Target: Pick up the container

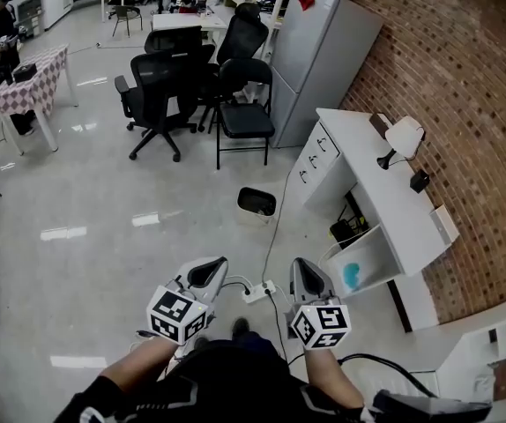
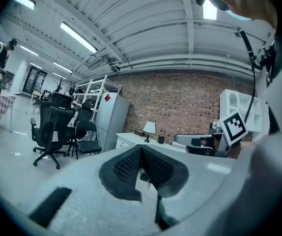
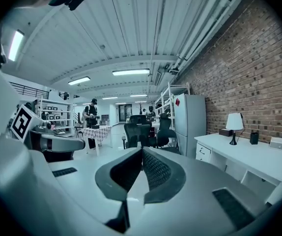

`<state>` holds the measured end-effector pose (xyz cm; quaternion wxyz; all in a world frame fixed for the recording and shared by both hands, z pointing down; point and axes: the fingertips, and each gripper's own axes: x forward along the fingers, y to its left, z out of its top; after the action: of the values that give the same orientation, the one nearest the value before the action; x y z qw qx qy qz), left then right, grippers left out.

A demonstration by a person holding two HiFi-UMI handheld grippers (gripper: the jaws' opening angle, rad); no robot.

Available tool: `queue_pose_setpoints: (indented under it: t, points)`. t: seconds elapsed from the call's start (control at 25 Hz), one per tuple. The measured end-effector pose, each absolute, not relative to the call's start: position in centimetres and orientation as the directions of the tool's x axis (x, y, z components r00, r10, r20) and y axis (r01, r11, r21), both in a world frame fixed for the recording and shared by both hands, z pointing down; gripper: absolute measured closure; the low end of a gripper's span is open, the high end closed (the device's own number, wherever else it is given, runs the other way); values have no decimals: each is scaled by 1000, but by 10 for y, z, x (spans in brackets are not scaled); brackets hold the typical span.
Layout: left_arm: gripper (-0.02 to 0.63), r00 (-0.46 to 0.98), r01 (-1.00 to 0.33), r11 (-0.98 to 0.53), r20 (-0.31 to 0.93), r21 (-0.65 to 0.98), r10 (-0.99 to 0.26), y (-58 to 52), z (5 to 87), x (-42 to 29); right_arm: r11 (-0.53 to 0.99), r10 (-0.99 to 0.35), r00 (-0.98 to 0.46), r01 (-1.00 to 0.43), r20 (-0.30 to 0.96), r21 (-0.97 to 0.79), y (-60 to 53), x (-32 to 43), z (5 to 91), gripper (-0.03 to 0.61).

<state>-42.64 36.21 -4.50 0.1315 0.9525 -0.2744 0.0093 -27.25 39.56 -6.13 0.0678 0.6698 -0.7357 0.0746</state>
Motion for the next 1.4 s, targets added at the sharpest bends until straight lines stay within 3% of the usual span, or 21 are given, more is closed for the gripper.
queue_pose_setpoints:
  t: [0.6, 1.4]
  points:
    - [604, 814, -580, -781, 115, 232, -570, 282, -49, -408, 132, -976, -140, -989, 166, -64, 306, -249, -62, 569]
    - [604, 829, -559, -803, 163, 206, -535, 174, -55, -259, 145, -979, -159, -983, 129, -112, 197, -116, -67, 569]
